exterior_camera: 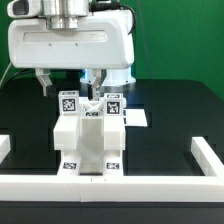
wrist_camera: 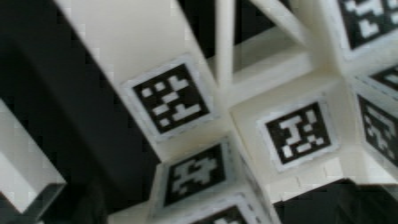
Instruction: Assemble chair
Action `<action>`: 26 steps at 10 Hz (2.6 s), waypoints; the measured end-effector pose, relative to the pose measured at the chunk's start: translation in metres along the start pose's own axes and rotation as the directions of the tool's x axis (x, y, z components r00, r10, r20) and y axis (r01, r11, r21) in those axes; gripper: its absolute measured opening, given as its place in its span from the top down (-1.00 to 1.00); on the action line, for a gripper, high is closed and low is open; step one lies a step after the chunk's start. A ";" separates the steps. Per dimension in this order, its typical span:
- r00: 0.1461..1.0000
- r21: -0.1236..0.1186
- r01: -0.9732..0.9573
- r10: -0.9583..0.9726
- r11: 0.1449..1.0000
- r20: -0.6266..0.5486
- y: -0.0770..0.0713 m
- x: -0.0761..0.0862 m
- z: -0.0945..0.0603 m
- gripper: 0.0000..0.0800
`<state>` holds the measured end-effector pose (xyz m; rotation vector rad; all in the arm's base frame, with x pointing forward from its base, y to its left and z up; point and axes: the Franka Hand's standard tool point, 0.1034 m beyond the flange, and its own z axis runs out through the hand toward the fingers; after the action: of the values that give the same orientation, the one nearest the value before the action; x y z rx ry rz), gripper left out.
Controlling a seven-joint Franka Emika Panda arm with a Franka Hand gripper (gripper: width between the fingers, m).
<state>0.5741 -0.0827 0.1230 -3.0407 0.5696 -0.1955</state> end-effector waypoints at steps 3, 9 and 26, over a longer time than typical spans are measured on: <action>0.984 -0.004 0.176 -0.176 0.984 0.002 0.000 0.000 0.001 -0.62; 0.994 -0.021 0.112 -0.112 0.994 0.008 -0.004 0.003 0.009 0.19; 0.694 -0.006 -0.719 0.719 0.695 0.028 -0.023 0.000 0.011 -0.53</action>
Offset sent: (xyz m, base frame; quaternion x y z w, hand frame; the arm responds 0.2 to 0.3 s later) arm 0.0216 0.0131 -0.0098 -0.0054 -0.0348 -0.2152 0.9759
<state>0.5840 -0.0613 0.1134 -2.5346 1.6811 -0.1118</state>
